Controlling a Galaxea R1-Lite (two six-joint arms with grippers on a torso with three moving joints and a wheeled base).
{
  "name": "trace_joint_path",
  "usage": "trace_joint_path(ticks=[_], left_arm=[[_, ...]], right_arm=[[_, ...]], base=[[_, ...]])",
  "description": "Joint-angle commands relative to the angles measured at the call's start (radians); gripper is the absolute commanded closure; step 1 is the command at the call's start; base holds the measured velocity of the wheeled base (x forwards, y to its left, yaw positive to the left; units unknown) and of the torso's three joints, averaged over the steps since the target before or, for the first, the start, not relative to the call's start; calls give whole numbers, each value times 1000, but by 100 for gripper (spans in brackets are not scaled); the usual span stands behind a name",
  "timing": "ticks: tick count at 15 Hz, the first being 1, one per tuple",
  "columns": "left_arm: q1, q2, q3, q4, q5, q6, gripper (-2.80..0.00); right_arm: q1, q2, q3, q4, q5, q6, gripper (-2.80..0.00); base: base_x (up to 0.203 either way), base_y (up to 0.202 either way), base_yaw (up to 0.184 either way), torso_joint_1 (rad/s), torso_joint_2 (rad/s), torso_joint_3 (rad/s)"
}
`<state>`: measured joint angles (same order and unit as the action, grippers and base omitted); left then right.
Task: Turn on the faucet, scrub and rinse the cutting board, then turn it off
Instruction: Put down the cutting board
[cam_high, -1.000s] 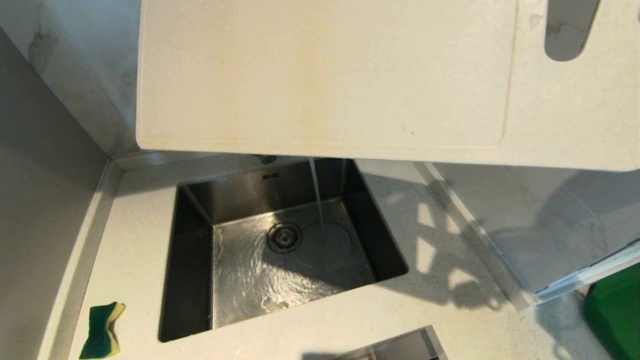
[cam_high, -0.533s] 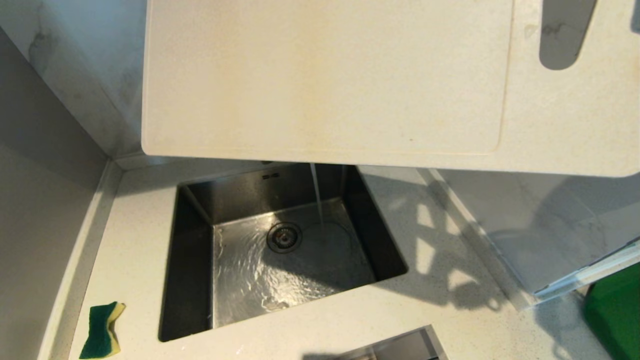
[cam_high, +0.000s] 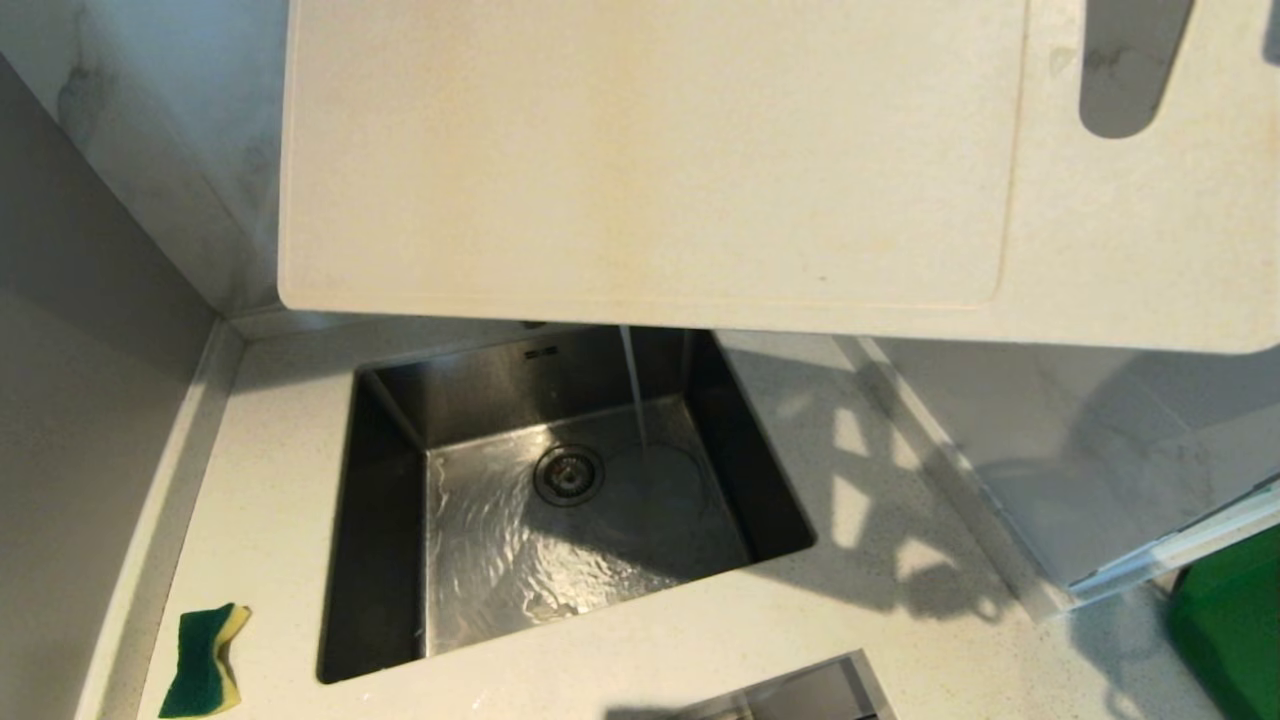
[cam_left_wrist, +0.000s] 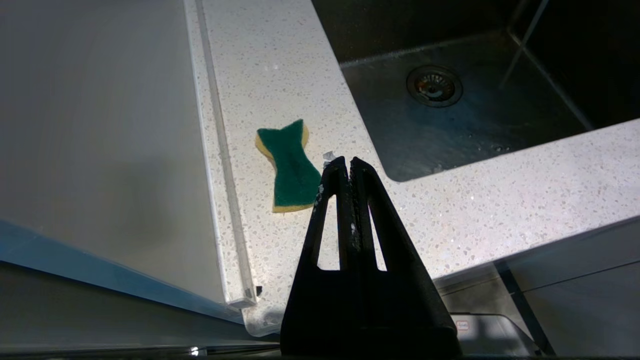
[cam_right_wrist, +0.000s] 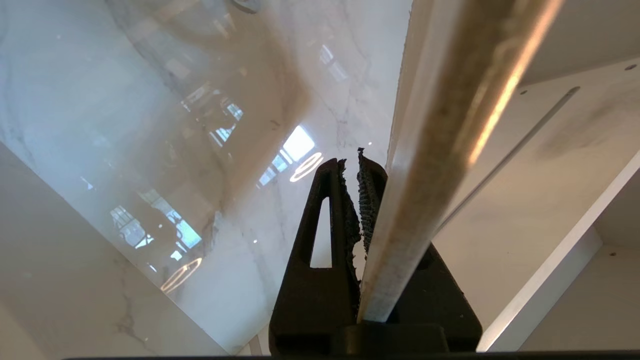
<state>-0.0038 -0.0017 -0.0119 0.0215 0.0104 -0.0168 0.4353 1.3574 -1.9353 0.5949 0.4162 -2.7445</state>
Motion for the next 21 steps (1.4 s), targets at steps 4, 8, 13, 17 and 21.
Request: trace_joint_path(ticks=[4,8,13,17,21], left_arm=[[5,2,12,-20,-4,28,0],[5,0,12,-23,-9,28,0],[5,0,12,-23,-9,28,0],[5,0,13,-23,-9,28,0],[5,0,12,-23,-9,28,0]], right_arm=[[0,-9,-1,3,3,-16,0],[0,-23,3,3,4,-16,0],[2,-25,1,3,37,-16,0],[2,-41,1,2,42,-16,0],[2,-58,-11,-13,35,-16,0]], base=[[0,0,0,0,0,0],[0,0,0,0,0,0],[0,0,0,0,0,0],[0,0,0,0,0,0],[0,0,0,0,0,0]])
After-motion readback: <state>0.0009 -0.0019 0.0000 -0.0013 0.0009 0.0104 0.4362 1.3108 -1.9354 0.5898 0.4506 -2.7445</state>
